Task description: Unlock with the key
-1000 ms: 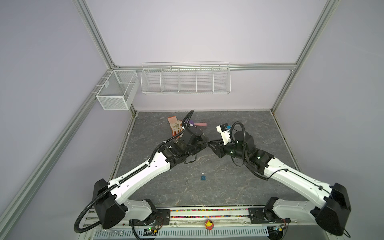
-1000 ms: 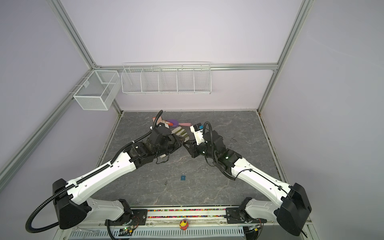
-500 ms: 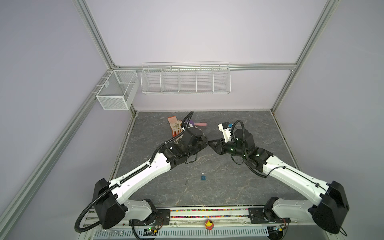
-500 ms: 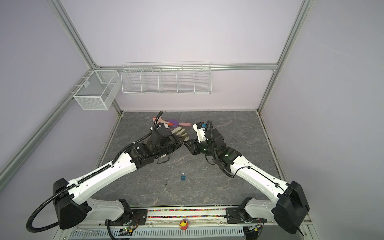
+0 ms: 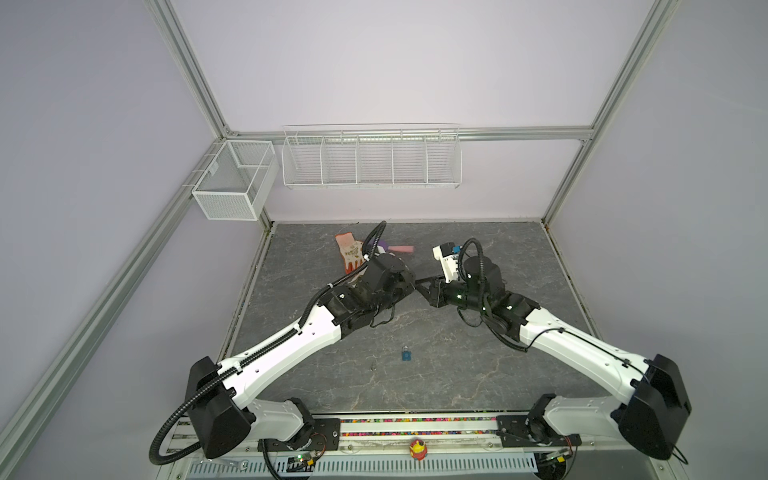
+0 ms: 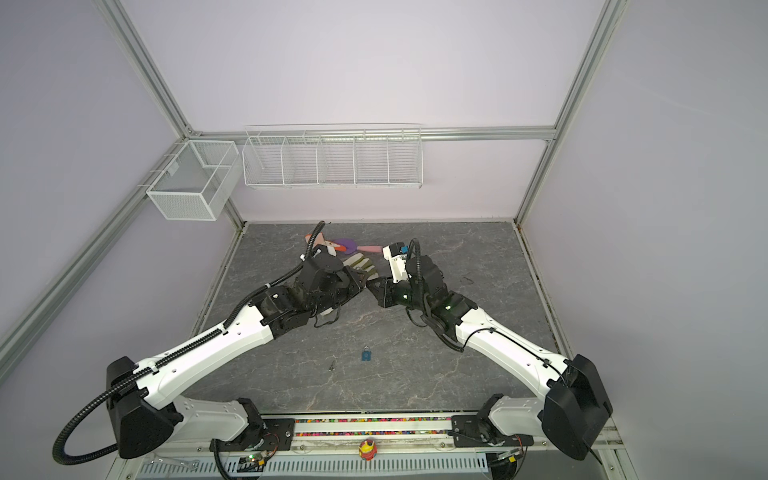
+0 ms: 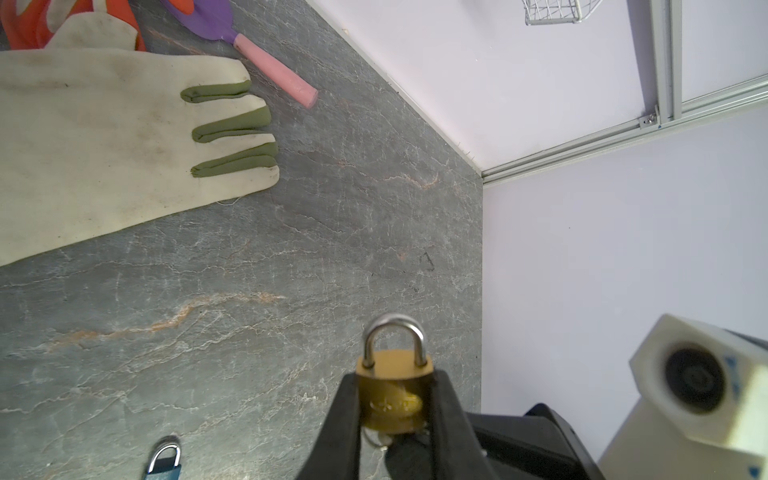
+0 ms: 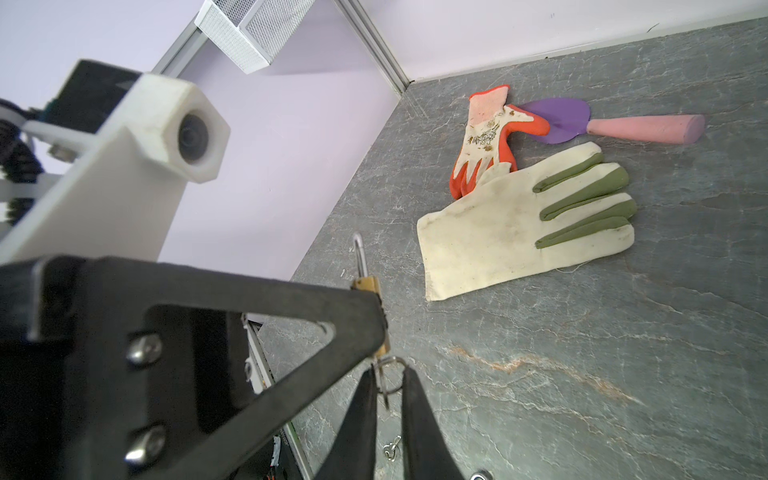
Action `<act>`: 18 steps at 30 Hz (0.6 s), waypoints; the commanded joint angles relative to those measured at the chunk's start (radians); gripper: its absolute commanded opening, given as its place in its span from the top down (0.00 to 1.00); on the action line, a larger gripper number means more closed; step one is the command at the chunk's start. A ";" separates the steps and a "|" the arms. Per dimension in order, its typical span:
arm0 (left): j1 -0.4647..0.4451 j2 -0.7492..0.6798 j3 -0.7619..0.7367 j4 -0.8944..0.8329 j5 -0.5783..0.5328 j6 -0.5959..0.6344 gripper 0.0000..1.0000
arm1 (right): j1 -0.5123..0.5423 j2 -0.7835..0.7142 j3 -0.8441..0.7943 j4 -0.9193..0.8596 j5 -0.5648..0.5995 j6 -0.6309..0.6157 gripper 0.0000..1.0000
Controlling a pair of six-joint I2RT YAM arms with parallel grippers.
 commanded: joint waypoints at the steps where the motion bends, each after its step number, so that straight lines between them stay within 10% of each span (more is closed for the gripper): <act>1: -0.004 -0.014 -0.003 0.027 -0.002 -0.009 1.00 | 0.007 0.013 0.019 0.021 0.004 -0.007 0.86; 18: 0.013 -0.060 -0.078 0.117 0.099 -0.078 1.00 | -0.001 0.031 -0.035 0.259 -0.155 0.244 0.94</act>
